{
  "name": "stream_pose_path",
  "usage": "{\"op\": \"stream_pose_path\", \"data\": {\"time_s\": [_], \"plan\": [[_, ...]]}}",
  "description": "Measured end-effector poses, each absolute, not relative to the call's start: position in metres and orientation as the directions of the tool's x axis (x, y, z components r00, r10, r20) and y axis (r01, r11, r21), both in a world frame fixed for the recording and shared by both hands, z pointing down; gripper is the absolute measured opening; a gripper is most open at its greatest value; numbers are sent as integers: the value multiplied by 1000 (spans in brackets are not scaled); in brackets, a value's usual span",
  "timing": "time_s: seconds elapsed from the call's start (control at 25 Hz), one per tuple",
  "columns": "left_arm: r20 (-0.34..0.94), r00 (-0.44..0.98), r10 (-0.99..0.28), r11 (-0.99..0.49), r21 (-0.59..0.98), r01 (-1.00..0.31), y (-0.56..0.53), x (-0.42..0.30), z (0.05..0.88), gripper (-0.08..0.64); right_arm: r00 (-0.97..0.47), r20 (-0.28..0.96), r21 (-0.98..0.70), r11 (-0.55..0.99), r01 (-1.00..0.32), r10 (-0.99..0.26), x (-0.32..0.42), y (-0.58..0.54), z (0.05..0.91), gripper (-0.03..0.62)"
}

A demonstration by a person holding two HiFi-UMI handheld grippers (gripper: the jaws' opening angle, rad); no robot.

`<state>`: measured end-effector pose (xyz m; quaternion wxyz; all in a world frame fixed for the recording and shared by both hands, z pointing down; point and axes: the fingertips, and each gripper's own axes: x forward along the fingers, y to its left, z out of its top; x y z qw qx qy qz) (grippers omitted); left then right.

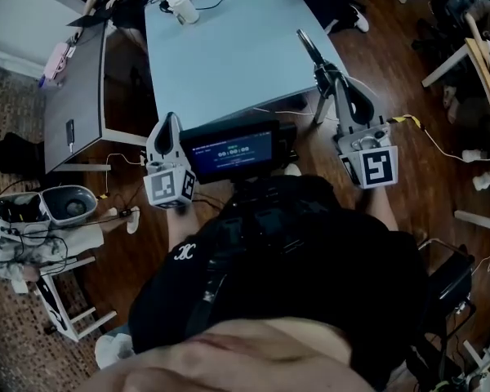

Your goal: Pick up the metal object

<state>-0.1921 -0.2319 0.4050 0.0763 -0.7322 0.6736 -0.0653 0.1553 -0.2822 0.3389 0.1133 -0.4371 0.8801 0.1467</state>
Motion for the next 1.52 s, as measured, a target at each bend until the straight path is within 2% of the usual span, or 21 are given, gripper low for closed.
{"op": "stream_pose_path", "data": {"time_s": [0.16, 0.44, 0.6, 0.8, 1.0, 1.12, 1.24, 1.52], "plan": [[2, 86, -996, -85, -224, -971, -218, -194, 401, 2, -580, -328, 110, 580, -807, -745, 157, -275, 340, -18], [25, 116, -993, -118, -171, -978, -51, -233, 413, 2, -548, -363, 141, 537, -831, -753, 114, -109, 320, -18], [58, 121, -991, -128, -142, -982, 15, -237, 426, 2, -527, -378, 94, 534, -840, -761, 107, -43, 315, -18], [32, 130, -991, -133, -122, -984, 76, -284, 398, 2, -514, -404, 123, 512, -850, -756, 63, 24, 278, -18], [51, 134, -990, -139, -129, -982, 92, -236, 364, 2, -519, -364, 139, 506, -851, -773, 114, 38, 243, -18], [20, 144, -989, -145, -138, -980, 85, -222, 395, 2, -507, -400, 139, 496, -857, -764, 130, 35, 277, -18], [12, 145, -989, -145, -141, -979, 86, -208, 412, 2, -528, -378, 128, 522, -844, -761, 137, 38, 304, -18], [14, 159, -987, -160, -140, -977, 90, -176, 403, 2, -542, -370, 169, 519, -838, -755, 159, 40, 302, -18]]}}
